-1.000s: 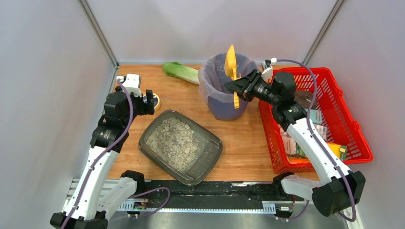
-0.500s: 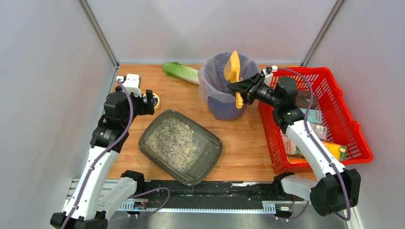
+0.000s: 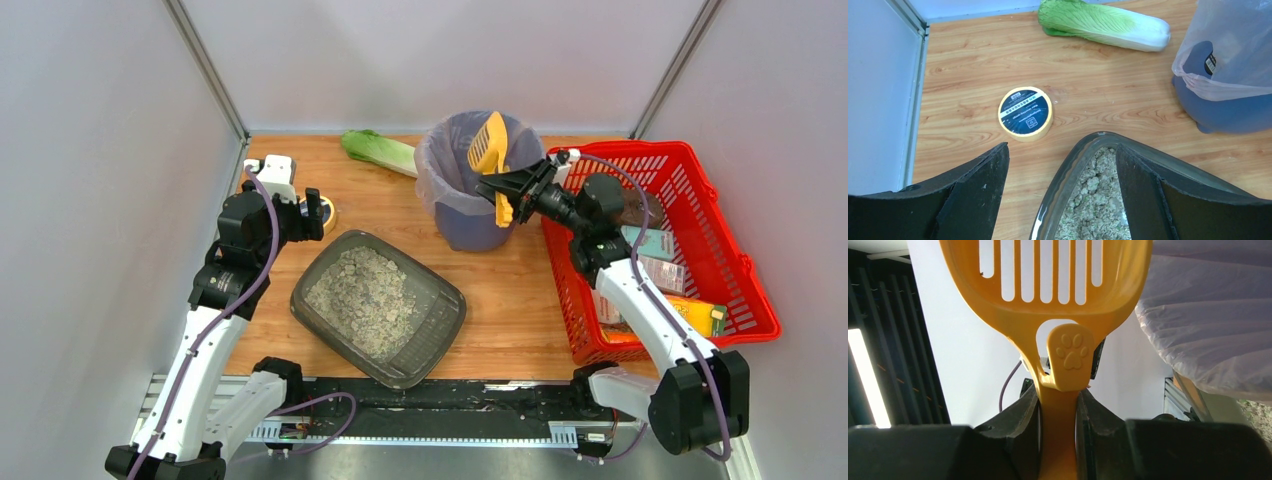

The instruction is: Clean the litter box

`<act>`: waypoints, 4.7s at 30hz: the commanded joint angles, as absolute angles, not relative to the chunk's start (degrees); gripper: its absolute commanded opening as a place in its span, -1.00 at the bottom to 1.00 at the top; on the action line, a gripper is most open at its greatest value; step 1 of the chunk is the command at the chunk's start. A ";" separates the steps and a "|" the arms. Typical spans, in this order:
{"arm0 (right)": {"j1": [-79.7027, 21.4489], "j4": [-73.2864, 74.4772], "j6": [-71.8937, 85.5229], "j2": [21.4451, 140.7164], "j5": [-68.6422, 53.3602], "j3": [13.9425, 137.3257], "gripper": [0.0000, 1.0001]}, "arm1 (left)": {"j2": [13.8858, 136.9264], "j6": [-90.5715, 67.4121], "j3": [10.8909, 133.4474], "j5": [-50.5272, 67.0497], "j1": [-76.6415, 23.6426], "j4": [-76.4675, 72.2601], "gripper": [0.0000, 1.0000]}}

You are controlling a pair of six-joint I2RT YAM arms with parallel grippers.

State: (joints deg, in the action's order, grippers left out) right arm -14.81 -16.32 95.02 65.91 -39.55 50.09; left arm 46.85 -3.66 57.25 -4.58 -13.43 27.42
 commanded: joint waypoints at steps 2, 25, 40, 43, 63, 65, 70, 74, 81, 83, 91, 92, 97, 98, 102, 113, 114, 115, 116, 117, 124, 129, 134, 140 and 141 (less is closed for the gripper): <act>-14.59 -29.69 104.40 64.51 -39.11 45.19 -1.00 | 46.85 -4.39 57.66 -3.69 -13.54 26.02 0.72; -14.15 -34.19 108.46 59.60 -36.21 39.03 -1.00 | 47.37 -4.57 57.74 -3.43 -13.62 26.19 0.72; -13.36 -20.51 91.56 57.31 -36.56 42.59 -1.00 | 48.25 -6.41 58.45 -0.26 -13.54 26.46 0.72; -13.36 -2.86 79.23 55.47 -34.29 53.38 -1.00 | 47.55 -7.81 58.88 3.15 -13.54 25.32 0.73; -49.29 46.32 11.27 66.17 13.08 82.10 -1.00 | 49.04 -28.91 73.13 27.06 -12.75 26.73 0.88; -54.54 46.67 5.65 66.88 18.77 81.39 -1.00 | 49.65 -31.72 72.43 32.48 -12.57 25.50 0.91; -63.01 44.57 -4.29 68.64 25.49 77.88 -1.00 | 54.22 -33.40 70.84 39.72 -12.48 24.69 0.91; -68.89 38.60 -11.06 67.33 27.07 74.11 -1.00 | 57.30 -32.61 68.91 43.23 -12.48 24.78 0.91; -70.84 36.65 -17.30 68.20 26.81 72.77 -1.00 | 59.33 -32.95 63.82 51.58 -12.48 21.54 0.86; -71.36 36.30 -18.10 68.73 26.72 72.77 -0.99 | 59.50 -33.92 61.27 53.43 -12.48 19.09 0.79; -71.72 35.51 -18.64 71.80 29.35 74.09 -0.89 | 59.77 -37.08 55.82 57.48 -12.66 12.75 -1.00; -71.81 35.51 -16.89 71.89 31.62 74.09 -0.49 | 59.59 -37.44 55.55 57.57 -12.57 11.53 -1.00; -70.06 32.44 -11.26 66.91 33.05 70.67 0.70 | 57.75 -40.68 54.23 55.55 -11.52 7.48 -1.00; -69.53 32.00 -8.47 65.23 32.09 69.36 0.85 | 57.48 -41.91 53.88 55.55 -10.03 5.03 -1.00; -64.09 30.32 1.97 57.32 23.05 66.01 1.00 | 56.25 -48.24 51.95 55.99 -6.51 0.18 -1.00; -43.51 15.47 27.59 41.66 -7.63 54.59 1.00 | 54.93 -55.10 48.43 56.34 -4.75 -9.05 -1.00; -42.64 13.90 28.47 41.75 -9.21 53.62 1.00 | 54.84 -54.93 48.34 56.34 -4.75 -8.79 -1.00; -41.06 12.93 30.13 41.66 -12.45 53.09 0.98 | 54.76 -54.93 48.43 56.34 -4.75 -8.18 -1.00; -40.35 11.88 31.19 41.75 -14.13 52.65 0.96 | 54.58 -54.50 48.34 56.25 -4.75 -7.91 -1.00; -39.73 9.78 31.98 42.01 -15.46 52.30 0.93 | 54.41 -54.49 48.25 56.34 -4.75 -7.65 -1.00; -38.76 1.86 37.44 45.09 -21.53 49.14 0.61 | 53.61 -54.75 47.99 56.34 -4.75 -7.82 -1.00; -38.85 -5.79 41.39 46.58 -24.08 46.85 0.26 | 53.70 -53.35 47.38 56.08 -4.75 -7.65 -1.00; -38.76 -6.68 42.10 46.32 -23.47 45.79 -0.45 | 53.88 -51.16 47.55 56.60 -4.75 -6.60 -1.00; -38.85 -4.23 39.91 42.28 -17.68 43.77 -1.00 | 53.44 -38.27 49.30 54.85 -4.83 7.80 -0.56; -38.85 -2.22 39.55 41.84 -16.45 43.68 -1.00 | 53.26 -36.67 49.48 53.45 -4.83 9.48 -0.33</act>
State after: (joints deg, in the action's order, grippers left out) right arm -39.33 -2.63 41.85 44.91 -23.27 44.38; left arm 54.52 -47.55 47.35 56.25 -5.37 0.08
